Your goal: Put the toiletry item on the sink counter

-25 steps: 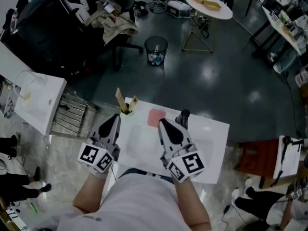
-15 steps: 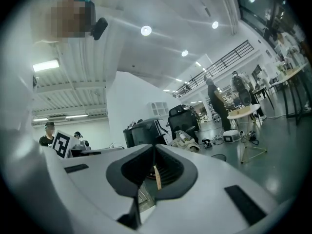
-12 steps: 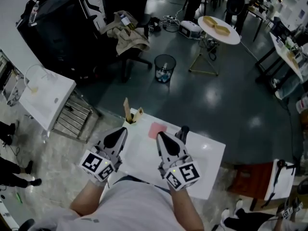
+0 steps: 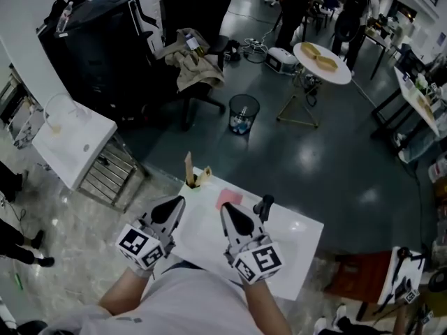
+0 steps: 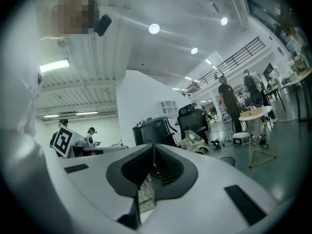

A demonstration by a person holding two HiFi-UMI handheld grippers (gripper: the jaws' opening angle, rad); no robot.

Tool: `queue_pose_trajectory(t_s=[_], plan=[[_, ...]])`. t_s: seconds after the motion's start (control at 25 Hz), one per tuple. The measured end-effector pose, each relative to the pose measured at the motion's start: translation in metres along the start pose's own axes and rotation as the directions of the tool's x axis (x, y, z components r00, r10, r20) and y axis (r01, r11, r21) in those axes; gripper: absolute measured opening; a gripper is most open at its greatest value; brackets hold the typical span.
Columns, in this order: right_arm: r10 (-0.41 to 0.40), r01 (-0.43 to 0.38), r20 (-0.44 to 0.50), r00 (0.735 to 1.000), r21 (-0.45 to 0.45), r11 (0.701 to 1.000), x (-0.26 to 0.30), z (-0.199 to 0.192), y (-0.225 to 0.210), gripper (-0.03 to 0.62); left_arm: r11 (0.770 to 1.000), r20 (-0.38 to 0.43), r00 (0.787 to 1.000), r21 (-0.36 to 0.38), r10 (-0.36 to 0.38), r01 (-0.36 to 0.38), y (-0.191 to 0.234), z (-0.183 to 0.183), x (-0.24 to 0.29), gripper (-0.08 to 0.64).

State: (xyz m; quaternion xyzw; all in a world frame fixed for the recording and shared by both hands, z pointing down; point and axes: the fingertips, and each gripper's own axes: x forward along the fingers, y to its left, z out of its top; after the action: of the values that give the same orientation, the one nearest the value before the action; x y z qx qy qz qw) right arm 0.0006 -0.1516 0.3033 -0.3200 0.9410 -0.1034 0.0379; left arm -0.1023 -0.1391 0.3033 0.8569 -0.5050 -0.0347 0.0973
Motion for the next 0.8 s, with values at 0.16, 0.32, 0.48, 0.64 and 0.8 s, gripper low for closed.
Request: queue_pose_trajectory(t_s=[0.16, 0.32, 0.48, 0.64, 0.8], plan=[[0.01, -0.01, -0.002, 1.0, -0.006, 1.0, 0.001, -0.001, 0.006, 0.028, 1.0, 0.0, 1.0, -0.003, 0.006, -0.006, 0.003, -0.002, -0.004, 0.017], [0.007, -0.007, 0.001, 1.0, -0.006, 1.0, 0.0, 0.0, 0.006, 0.028, 1.0, 0.008, 1.0, -0.013, -0.002, 0.003, 0.001, -0.001, -0.003, 0.017], [0.0, 0.0, 0.003, 1.0, -0.005, 1.0, -0.003, 0.005, 0.004, 0.028, 1.0, 0.007, 1.0, -0.018, -0.014, 0.014, -0.004, 0.001, 0.001, 0.017], [-0.006, 0.006, 0.002, 1.0, -0.01, 1.0, -0.003, 0.006, 0.003, 0.028, 1.0, 0.005, 1.0, -0.024, -0.016, 0.016, -0.004, 0.0, 0.002, 0.017], [-0.01, 0.01, 0.006, 1.0, -0.007, 1.0, -0.004, 0.009, 0.003, 0.029, 0.999, 0.004, 1.0, -0.03, -0.02, 0.02, -0.005, 0.001, 0.003, 0.017]])
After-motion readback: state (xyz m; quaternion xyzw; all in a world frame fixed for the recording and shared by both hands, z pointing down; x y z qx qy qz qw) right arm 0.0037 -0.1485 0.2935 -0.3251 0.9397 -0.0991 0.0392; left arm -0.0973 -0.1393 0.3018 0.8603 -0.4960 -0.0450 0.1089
